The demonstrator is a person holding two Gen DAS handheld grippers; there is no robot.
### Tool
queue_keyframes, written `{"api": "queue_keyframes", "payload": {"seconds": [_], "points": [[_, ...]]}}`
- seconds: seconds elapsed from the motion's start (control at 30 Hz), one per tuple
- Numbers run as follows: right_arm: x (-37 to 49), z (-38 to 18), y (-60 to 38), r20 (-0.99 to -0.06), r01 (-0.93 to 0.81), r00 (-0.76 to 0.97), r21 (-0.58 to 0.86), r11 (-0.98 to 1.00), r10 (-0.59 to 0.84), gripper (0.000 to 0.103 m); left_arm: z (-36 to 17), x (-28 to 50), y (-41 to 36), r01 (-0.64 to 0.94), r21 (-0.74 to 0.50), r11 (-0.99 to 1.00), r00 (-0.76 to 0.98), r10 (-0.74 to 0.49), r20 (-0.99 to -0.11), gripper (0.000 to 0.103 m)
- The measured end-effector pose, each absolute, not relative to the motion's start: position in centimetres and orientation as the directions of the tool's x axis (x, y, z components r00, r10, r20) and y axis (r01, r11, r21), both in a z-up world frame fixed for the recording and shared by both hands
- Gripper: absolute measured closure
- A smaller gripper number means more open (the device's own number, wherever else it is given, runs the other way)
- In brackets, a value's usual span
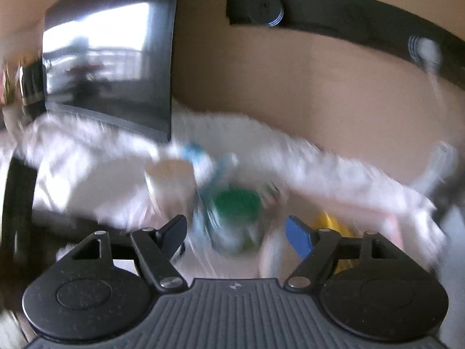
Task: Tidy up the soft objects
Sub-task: 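Grasp the white lace scrunchie with the left tool, then grasp the blue-and-white packet with the right tool while the left tool holds the scrunchie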
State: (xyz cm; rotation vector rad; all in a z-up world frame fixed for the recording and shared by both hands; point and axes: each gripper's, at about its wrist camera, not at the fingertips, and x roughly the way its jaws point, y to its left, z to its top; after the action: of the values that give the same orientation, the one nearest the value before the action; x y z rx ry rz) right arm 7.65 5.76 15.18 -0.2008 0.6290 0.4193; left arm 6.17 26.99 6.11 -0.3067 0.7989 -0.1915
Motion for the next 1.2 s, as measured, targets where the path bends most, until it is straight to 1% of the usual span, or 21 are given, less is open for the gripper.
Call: {"api": "queue_keyframes", "payload": {"seconds": [0.1,0.17,0.27,0.37,0.43,0.53,0.63,0.7,0.73,0.8,0.83,0.87,0.93,1.03,1.1,1.13,1.17,1.2], "points": [[13.7,17.2,8.5,-0.646,-0.474,0.652,0.061,0.878,0.396,0.022,7.5,5.7,30.8,-0.009,-0.362,0.932,0.720,-0.245,-0.649,0.086],[17.6,17.0,10.5,-0.687,-0.494,0.591,0.106,0.863,0.422,0.021,8.3,5.2,33.6,-0.049,-0.380,0.924,0.743,-0.220,-0.632,0.086],[23.8,14.8,13.3,-0.779,-0.461,0.481,0.164,0.872,0.401,0.021,8.9,4.5,37.0,-0.090,-0.424,0.901,0.770,-0.207,-0.604,0.086],[28.8,11.7,15.0,-0.843,-0.389,0.396,0.204,0.898,0.364,0.021,8.9,4.0,39.5,-0.110,-0.450,0.886,0.783,-0.202,-0.589,0.086],[30.5,9.7,16.0,-0.873,-0.359,0.349,0.210,0.910,0.339,0.021,8.6,3.9,40.8,-0.122,-0.459,0.880,0.784,-0.198,-0.588,0.085],[32.4,7.2,17.3,-0.904,-0.343,0.312,0.180,0.922,0.293,0.021,8.1,4.2,42.0,-0.141,-0.464,0.874,0.777,-0.193,-0.600,0.085],[33.1,5.7,17.7,-0.906,-0.336,0.285,0.211,0.918,0.313,0.012,6.8,4.7,42.9,-0.161,-0.470,0.868,0.757,-0.197,-0.623,0.086],[33.1,5.6,17.8,-0.905,-0.333,0.288,0.211,0.919,0.312,0.012,6.1,5.0,43.1,-0.171,-0.474,0.864,0.741,-0.205,-0.640,0.085],[32.8,5.8,17.9,-0.905,-0.341,0.290,0.204,0.918,0.310,0.018,5.9,5.2,43.1,-0.173,-0.475,0.863,0.734,-0.209,-0.646,0.086],[32.4,6.7,17.7,-0.897,-0.376,0.296,0.205,0.904,0.327,0.050,5.8,5.7,43.0,-0.167,-0.481,0.861,0.728,-0.221,-0.649,0.086],[32.2,7.6,17.4,-0.889,-0.387,0.301,0.216,0.896,0.345,0.082,5.7,6.0,43.1,-0.162,-0.484,0.860,0.728,-0.227,-0.647,0.086],[31.9,8.6,16.9,-0.881,-0.382,0.310,0.229,0.895,0.358,0.091,5.9,6.4,43.0,-0.154,-0.485,0.861,0.729,-0.232,-0.644,0.086],[31.3,10.3,15.7,-0.861,-0.361,0.332,0.260,0.895,0.384,0.103,6.7,7.2,42.7,-0.132,-0.485,0.865,0.736,-0.243,-0.632,0.086],[30.3,12.3,14.2,-0.845,-0.368,0.358,0.265,0.891,0.398,0.102,8.2,8.3,41.9,-0.091,-0.485,0.870,0.748,-0.261,-0.609,0.086],[29.7,12.4,13.6,-0.845,-0.364,0.366,0.257,0.895,0.391,0.101,8.9,8.9,41.3,-0.067,-0.483,0.873,0.754,-0.273,-0.597,0.086],[29.5,12.2,13.3,-0.844,-0.363,0.366,0.258,0.895,0.392,0.096,9.0,9.1,41.0,-0.055,-0.486,0.872,0.755,-0.281,-0.592,0.085],[29.6,12.0,12.8,-0.846,-0.357,0.360,0.264,0.896,0.393,0.079,9.0,9.5,40.8,-0.046,-0.493,0.869,0.752,-0.295,-0.589,0.085],[29.7,11.7,12.3,-0.850,-0.336,0.355,0.273,0.902,0.389,0.065,8.8,9.8,40.6,-0.042,-0.511,0.859,0.744,-0.314,-0.589,0.085]]}}
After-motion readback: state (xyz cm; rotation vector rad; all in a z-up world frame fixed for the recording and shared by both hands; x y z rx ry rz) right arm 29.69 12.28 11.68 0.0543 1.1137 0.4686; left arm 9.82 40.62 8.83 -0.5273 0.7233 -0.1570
